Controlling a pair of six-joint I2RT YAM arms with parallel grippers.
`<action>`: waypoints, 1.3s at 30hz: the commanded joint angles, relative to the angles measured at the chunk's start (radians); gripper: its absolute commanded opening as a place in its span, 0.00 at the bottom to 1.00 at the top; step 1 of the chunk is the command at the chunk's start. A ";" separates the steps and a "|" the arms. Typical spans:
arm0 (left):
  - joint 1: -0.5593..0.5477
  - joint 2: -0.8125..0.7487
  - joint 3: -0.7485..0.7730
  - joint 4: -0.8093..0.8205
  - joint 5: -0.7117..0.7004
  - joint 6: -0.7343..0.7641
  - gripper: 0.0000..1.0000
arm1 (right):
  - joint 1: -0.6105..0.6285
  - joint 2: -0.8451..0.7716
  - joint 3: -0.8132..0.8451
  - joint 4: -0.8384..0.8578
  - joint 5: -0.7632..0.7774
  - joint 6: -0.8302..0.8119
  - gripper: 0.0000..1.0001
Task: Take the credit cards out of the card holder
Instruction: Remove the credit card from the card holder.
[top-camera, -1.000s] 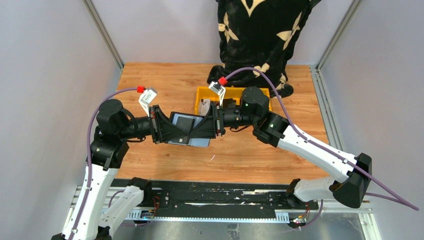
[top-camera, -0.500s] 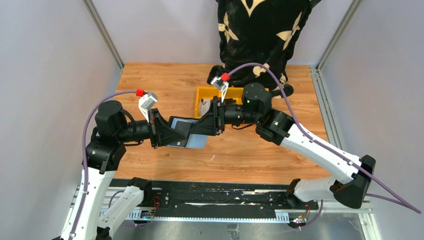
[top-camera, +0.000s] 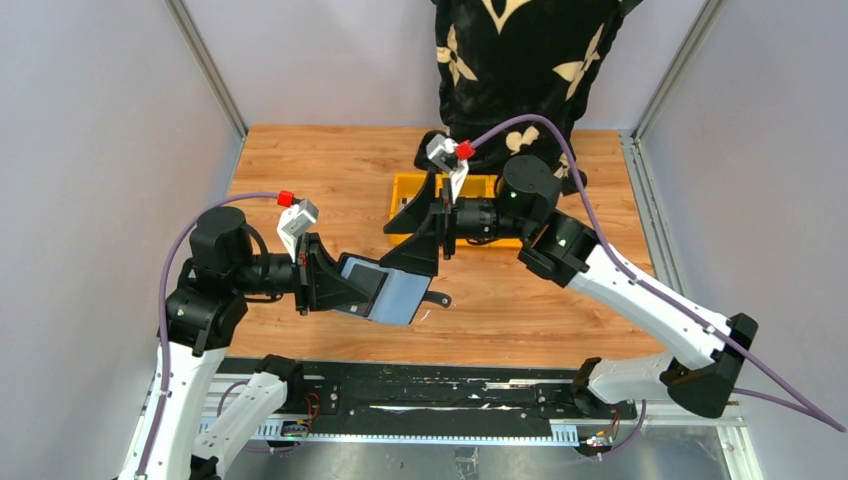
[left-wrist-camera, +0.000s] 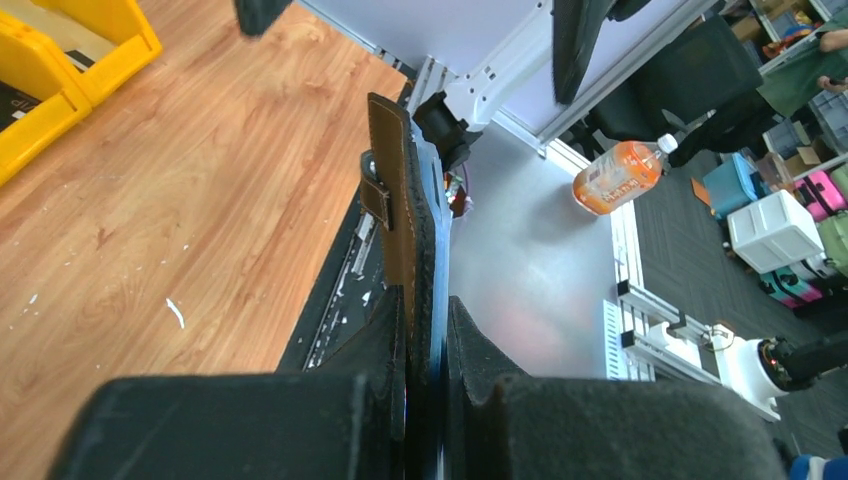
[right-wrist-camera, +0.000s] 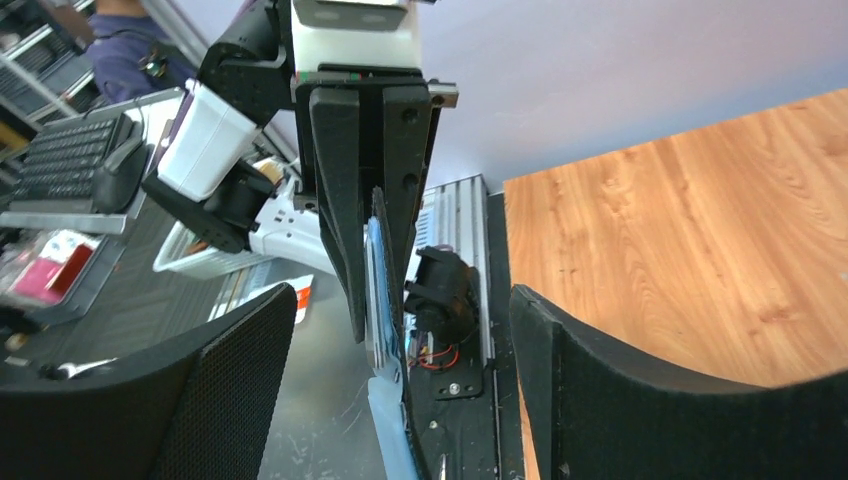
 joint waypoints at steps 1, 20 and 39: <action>-0.003 0.004 0.037 -0.003 0.036 0.004 0.01 | 0.017 0.049 0.005 0.085 -0.160 -0.004 0.81; -0.003 0.019 0.017 -0.004 0.077 -0.032 0.40 | 0.002 0.112 0.023 -0.021 -0.292 0.046 0.00; -0.002 0.005 -0.034 -0.004 0.106 -0.002 0.21 | 0.023 0.137 0.087 -0.087 -0.382 0.011 0.00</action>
